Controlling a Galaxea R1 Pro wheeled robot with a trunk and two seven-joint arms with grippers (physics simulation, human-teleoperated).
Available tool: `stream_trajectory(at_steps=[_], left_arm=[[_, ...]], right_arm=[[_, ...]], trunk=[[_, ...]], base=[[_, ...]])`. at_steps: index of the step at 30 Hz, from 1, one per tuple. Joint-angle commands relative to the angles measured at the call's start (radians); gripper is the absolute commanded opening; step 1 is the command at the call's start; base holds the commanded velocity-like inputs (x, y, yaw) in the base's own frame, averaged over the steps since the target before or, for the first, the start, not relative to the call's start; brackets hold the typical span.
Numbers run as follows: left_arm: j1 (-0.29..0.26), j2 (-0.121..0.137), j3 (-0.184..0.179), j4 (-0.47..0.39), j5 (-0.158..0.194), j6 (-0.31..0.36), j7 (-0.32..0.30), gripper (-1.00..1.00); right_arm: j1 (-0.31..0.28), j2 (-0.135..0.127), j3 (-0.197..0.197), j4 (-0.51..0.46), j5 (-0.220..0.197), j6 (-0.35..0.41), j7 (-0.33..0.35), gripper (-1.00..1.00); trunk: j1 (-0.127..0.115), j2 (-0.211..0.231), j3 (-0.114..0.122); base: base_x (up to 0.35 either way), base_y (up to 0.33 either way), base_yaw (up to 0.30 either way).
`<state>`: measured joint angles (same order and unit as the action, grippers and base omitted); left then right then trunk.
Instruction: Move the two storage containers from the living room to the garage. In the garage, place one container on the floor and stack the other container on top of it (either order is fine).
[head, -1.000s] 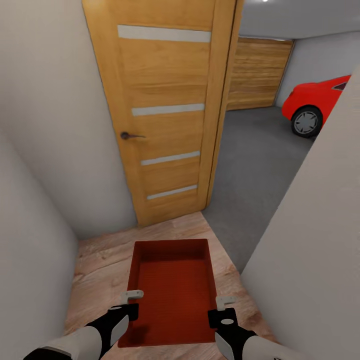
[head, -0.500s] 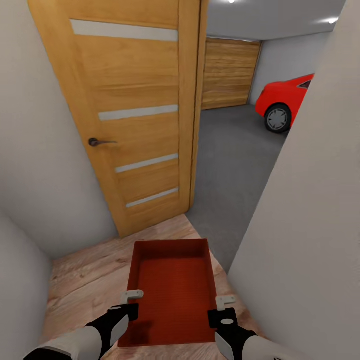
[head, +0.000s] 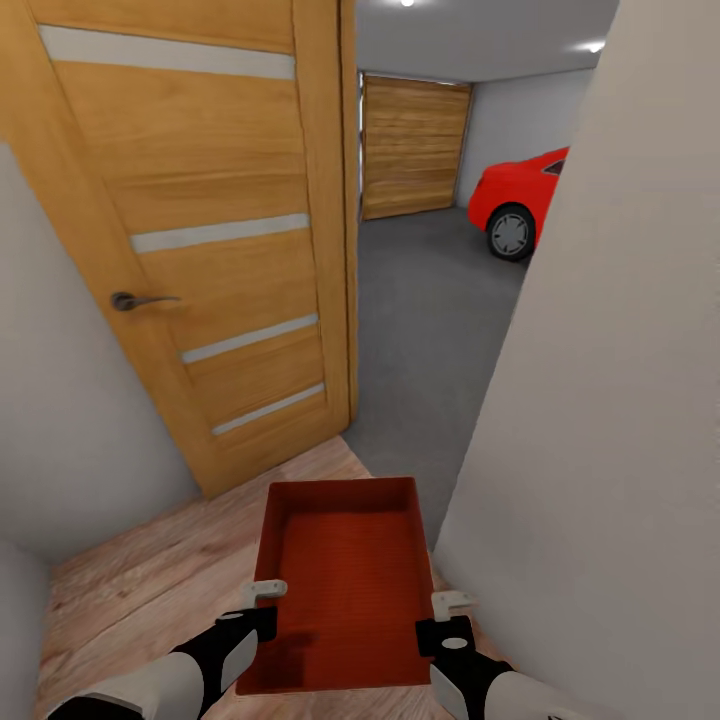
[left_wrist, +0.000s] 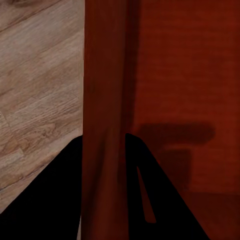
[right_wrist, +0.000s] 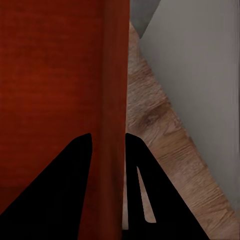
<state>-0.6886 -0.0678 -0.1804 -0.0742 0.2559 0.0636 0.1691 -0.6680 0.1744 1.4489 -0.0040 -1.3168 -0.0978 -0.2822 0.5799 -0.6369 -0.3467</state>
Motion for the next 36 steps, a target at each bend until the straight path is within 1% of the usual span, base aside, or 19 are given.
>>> stream_trajectory(at_steps=[1, 21, 29, 36], left_arm=[[0.0, 0.011, 0.071, -0.001, 0.037, 0.008, 0.013, -1.0], [0.0, 0.011, 0.071, -0.001, 0.037, 0.008, 0.013, -1.0], [0.0, 0.011, 0.071, -0.001, 0.037, 0.008, 0.012, -1.0], [0.0, 0.011, 0.071, -0.001, 0.037, 0.008, 0.013, -1.0]], right_arm=[[-0.001, -0.003, -0.013, -0.001, 0.007, -0.02, -0.014, -1.0], [-0.001, -0.002, -0.013, -0.001, 0.007, -0.02, -0.014, -1.0], [0.0, -0.001, -0.013, -0.001, 0.007, -0.02, -0.014, -1.0], [-0.001, -0.001, -0.013, -0.001, 0.007, -0.02, -0.014, -1.0]], trunk=[[0.0, -0.001, -0.001], [0.0, -0.001, -0.001], [0.0, -0.001, -0.001], [0.0, -0.001, -0.001]], base=[[0.174, 0.072, -0.093], [0.24, 0.209, -0.009], [0.238, 0.213, -0.217], [0.049, 0.04, -0.245]])
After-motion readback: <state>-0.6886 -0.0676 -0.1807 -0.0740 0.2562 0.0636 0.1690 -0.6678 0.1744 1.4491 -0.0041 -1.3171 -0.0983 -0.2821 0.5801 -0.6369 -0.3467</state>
